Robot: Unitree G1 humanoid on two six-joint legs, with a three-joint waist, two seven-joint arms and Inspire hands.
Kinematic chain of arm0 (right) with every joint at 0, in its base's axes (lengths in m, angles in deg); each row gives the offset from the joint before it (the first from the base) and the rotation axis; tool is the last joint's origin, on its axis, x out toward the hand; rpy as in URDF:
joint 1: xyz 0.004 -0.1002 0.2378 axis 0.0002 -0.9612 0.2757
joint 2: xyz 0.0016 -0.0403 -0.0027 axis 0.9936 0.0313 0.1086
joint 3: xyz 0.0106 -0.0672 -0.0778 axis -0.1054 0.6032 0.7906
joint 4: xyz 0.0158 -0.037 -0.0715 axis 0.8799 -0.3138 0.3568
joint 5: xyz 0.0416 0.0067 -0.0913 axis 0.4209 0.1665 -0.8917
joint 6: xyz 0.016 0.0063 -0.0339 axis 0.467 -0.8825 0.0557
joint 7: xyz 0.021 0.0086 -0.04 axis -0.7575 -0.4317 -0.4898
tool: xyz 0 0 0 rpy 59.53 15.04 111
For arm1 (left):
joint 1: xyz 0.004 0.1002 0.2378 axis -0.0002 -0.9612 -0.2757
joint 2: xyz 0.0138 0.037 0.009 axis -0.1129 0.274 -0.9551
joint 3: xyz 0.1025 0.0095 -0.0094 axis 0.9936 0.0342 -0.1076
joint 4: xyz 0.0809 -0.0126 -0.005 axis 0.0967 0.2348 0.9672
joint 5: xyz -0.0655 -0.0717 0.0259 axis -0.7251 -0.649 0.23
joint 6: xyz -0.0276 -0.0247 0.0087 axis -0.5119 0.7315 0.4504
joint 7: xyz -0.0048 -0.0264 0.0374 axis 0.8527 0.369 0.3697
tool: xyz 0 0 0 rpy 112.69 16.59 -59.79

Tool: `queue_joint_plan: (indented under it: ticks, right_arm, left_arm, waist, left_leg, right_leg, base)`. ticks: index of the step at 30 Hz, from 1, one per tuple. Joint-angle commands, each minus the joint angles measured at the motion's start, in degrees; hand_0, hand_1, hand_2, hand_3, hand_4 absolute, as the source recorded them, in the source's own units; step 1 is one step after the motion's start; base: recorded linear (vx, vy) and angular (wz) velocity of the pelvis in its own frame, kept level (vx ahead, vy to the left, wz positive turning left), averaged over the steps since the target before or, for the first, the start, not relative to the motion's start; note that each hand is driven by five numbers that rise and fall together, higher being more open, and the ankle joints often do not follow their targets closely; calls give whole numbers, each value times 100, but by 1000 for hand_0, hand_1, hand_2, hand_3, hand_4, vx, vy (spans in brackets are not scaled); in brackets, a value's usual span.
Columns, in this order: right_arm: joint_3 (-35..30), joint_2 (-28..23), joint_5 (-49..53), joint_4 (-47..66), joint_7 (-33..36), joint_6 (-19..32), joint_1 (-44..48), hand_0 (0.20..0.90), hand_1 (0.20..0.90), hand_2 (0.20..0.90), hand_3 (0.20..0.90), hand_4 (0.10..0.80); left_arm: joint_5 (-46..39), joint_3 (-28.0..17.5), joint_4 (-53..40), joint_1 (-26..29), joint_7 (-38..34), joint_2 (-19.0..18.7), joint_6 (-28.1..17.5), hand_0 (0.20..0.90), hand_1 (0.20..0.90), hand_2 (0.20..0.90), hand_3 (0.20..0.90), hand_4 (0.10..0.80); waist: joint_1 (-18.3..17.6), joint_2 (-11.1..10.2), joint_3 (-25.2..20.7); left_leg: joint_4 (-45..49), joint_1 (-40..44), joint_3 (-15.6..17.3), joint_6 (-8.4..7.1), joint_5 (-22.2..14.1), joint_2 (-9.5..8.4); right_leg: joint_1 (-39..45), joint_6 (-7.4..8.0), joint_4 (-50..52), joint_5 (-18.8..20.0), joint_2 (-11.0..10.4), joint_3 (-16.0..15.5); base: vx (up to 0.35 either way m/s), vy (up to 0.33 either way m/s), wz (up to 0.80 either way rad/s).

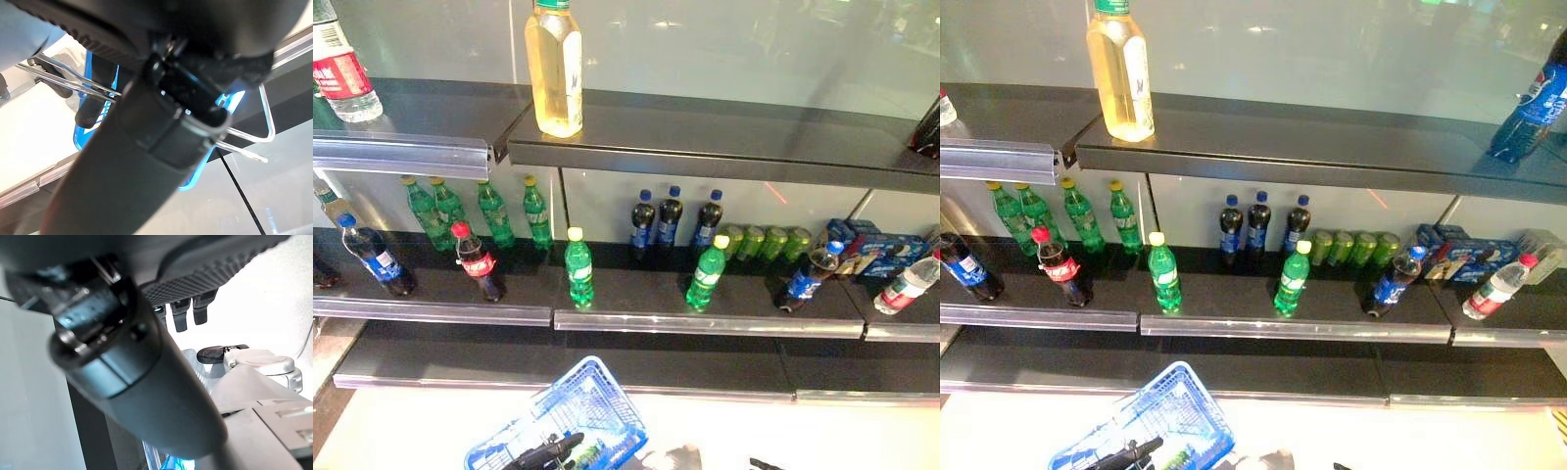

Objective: Pick up the drink and place into the basket.

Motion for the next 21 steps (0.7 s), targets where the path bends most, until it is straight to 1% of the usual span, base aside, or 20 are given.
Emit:
queue_joint_plan:
  ticks: [1,10,21]
  right_arm:
    - [36,-168,-90,-110,-2,173,490,900,900,900,900,800]
    - [26,-154,-102,-162,-13,209,459,900,900,900,900,800]
    - [18,-153,-68,-121,-32,200,453,900,900,900,900,800]
  left_arm:
    - [-70,-94,-229,376,742,175,-94,300,300,300,200,100]
    - [17,-108,-148,353,779,183,-142,300,300,300,200,100]
    - [51,-81,-163,364,800,172,-134,300,300,300,200,100]
  waist:
    - [83,219,54]
    - [95,182,55]
    - [63,193,62]
  left_leg:
    - [0,-29,-6,528,-223,-685]
    - [0,-31,2,525,-223,-674]
    - [0,-19,26,530,-222,-667]
  right_leg:
    - [234,-205,257,-409,612,-584]
    - [233,-208,249,-405,621,-590]
    - [223,-214,270,-417,631,-554]
  base:
    - [0,0,0]
    - [0,0,0]
    - [0,0,0]
